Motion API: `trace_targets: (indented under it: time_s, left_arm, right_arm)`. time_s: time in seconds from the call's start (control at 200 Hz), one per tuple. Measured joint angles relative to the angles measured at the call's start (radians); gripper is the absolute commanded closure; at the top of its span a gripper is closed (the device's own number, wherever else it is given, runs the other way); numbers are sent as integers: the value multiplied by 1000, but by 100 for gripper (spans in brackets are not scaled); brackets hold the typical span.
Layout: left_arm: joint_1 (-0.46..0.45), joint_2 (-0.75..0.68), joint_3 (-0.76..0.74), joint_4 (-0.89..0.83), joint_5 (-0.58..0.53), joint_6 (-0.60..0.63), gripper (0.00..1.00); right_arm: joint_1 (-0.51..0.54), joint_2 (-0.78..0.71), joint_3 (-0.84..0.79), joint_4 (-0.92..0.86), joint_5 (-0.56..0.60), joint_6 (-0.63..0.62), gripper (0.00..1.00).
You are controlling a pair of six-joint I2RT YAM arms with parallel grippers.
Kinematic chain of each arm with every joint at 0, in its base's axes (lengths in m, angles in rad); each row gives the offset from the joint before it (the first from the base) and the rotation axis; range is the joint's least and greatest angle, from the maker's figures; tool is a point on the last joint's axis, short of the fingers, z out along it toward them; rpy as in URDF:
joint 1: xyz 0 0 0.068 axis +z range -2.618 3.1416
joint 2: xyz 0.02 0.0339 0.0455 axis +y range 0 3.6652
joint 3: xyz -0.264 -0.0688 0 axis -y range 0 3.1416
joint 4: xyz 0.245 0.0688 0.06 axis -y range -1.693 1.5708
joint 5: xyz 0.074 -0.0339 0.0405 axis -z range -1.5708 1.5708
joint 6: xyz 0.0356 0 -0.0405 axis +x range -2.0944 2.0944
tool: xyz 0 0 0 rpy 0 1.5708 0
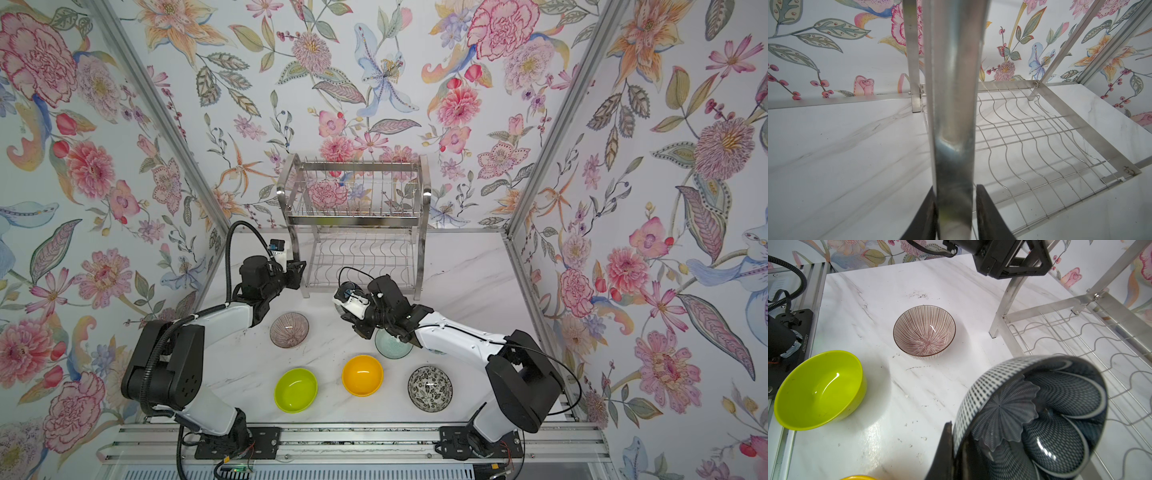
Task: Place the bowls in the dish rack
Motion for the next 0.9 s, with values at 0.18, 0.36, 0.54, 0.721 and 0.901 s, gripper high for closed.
trace_targets:
  time_s: [0.18, 0.36, 0.54, 0.721, 0.901]
  left_arm:
    - [-18, -95, -62, -9, -4, -26, 68]
    - [-25, -155, -90, -10, -8, -65, 63]
    - [-33, -236, -110, -21, -24, -123, 48]
    - [-34, -327, -108, -113, -71, -160, 26]
    - [-34, -374, -12, -350, -118, -126, 9]
  right_arm:
    - [-8, -13, -44, 63, 11, 29, 95]
    - [-25, -17, -83, 161, 16, 80, 95]
    - [-28, -17, -116, 290, 46, 149, 94]
    - [-28, 14, -130, 461, 92, 246, 94]
    - [-27, 82, -135, 615, 148, 342, 93]
